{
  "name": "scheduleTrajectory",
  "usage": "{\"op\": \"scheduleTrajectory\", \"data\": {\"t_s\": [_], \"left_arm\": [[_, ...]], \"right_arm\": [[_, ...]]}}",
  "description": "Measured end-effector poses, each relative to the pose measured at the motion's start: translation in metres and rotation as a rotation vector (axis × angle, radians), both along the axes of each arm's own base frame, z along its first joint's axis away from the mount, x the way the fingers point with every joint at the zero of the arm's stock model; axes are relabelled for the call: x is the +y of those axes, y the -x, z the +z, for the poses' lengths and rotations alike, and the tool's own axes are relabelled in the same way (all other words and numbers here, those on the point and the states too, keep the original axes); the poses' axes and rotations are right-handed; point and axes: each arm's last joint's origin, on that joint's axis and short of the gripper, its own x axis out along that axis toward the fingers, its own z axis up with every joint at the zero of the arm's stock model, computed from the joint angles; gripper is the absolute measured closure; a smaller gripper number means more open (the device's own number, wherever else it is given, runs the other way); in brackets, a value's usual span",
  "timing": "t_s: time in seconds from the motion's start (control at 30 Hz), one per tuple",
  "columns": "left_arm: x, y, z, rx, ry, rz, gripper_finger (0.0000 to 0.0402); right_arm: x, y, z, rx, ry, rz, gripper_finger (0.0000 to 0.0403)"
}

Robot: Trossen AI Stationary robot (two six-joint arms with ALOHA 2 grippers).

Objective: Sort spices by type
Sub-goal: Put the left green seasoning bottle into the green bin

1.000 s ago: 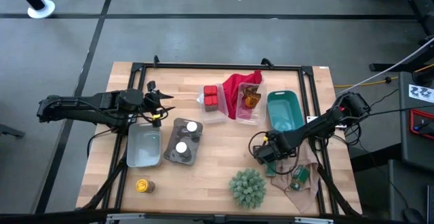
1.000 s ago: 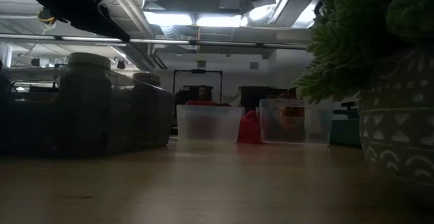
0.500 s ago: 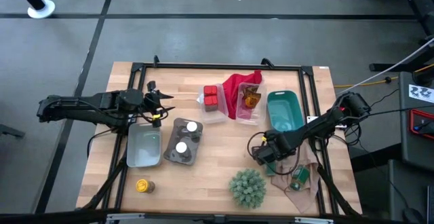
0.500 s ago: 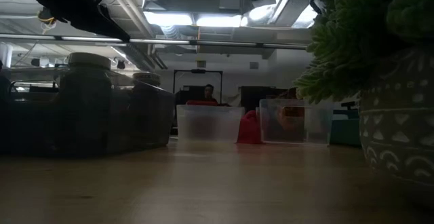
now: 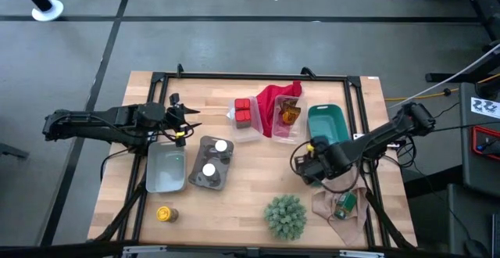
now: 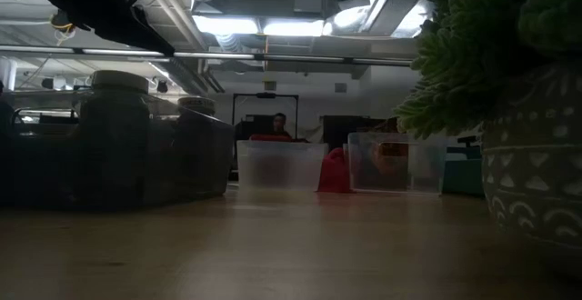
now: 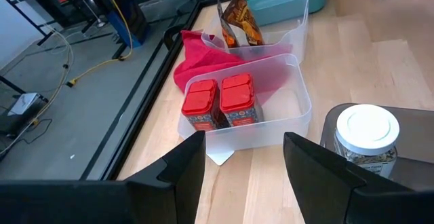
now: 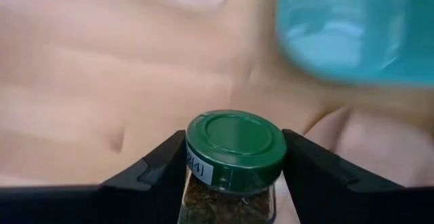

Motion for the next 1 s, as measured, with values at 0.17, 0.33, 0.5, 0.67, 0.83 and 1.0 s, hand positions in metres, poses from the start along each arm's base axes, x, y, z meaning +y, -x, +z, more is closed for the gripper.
{"op": "scheduleTrajectory", "data": {"t_s": [0.17, 0.33, 0.5, 0.67, 0.83, 1.0], "left_arm": [[0.000, 0.000, 0.000, 0.000, 0.000, 0.000, 0.0219], [0.000, 0.000, 0.000, 0.000, 0.000, 0.000, 0.0219], [0.000, 0.000, 0.000, 0.001, 0.000, 0.000, 0.0219], [0.000, 0.000, 0.000, 0.001, 0.000, 0.000, 0.0219], [0.000, 0.000, 0.000, 0.001, 0.000, 0.000, 0.0219], [0.000, 0.000, 0.000, 0.002, -0.001, -0.001, 0.0219]], "right_arm": [[-0.011, 0.014, 0.021, -0.026, 0.160, 0.001, 0.0196], [-0.022, 0.026, 0.033, -0.056, 0.343, 0.013, 0.0196], [-0.030, 0.032, 0.039, -0.055, 0.570, 0.050, 0.0196], [-0.034, 0.032, 0.036, -0.113, 0.768, 0.093, 0.0196], [-0.047, 0.036, 0.015, -0.019, 0.844, 0.107, 0.0196], [-0.065, 0.043, -0.005, 0.064, 0.944, 0.099, 0.0196]]}}
